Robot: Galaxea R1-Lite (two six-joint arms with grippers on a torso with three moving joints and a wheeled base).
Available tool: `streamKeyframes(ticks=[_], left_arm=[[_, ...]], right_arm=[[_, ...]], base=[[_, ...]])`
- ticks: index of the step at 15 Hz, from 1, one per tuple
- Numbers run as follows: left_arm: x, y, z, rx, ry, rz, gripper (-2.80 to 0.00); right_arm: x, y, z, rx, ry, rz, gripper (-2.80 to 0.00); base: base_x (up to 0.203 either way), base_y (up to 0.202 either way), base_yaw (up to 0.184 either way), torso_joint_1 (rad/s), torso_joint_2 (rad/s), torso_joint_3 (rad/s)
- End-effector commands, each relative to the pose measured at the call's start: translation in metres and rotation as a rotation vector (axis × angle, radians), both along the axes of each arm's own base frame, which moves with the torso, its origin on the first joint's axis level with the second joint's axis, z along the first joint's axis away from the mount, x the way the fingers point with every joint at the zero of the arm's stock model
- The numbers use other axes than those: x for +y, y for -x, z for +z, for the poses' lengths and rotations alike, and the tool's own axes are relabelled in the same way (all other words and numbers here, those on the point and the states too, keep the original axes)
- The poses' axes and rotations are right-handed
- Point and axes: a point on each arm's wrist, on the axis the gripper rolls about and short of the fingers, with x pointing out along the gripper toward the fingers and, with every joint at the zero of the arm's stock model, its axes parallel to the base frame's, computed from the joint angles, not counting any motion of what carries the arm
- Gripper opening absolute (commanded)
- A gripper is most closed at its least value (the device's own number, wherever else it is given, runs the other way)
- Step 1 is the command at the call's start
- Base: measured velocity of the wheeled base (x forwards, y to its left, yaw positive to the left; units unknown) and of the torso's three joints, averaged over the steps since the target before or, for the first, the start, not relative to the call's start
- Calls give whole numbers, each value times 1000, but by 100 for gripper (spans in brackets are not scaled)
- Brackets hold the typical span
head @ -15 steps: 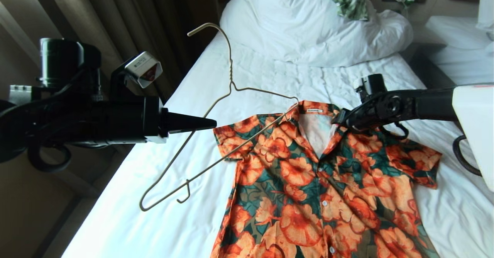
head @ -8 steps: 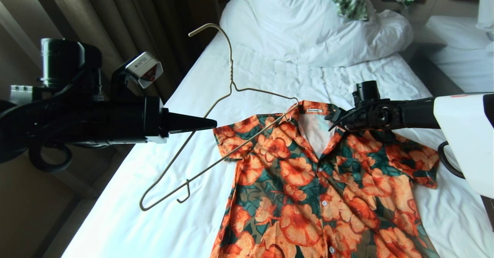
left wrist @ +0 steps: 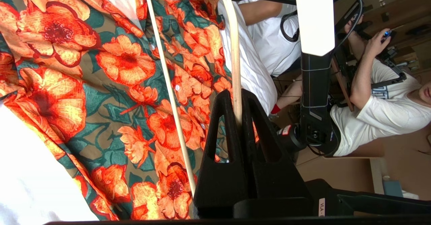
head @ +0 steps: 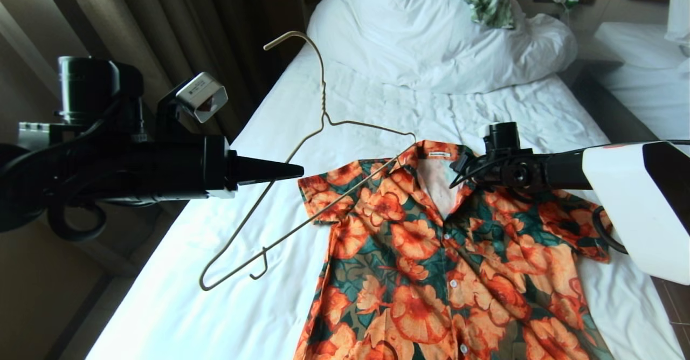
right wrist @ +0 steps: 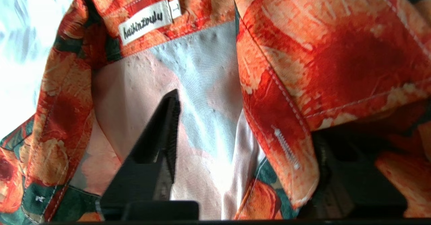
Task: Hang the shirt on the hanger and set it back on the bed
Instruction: Lift the shirt and hanger
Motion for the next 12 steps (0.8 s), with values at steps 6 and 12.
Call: streamKeyframes(ticks=[6, 12], left_arm=[[-2, -5, -6, 23, -2, -8, -280], [-7, -19, -18, 48, -17, 10, -280]], right_arm=[[-9, 6, 26, -48, -12, -16, -280], [-14, 51, 99, -63, -4, -4, -280]], base=[[0, 0, 0, 0, 0, 0], [0, 0, 0, 0, 0, 0]])
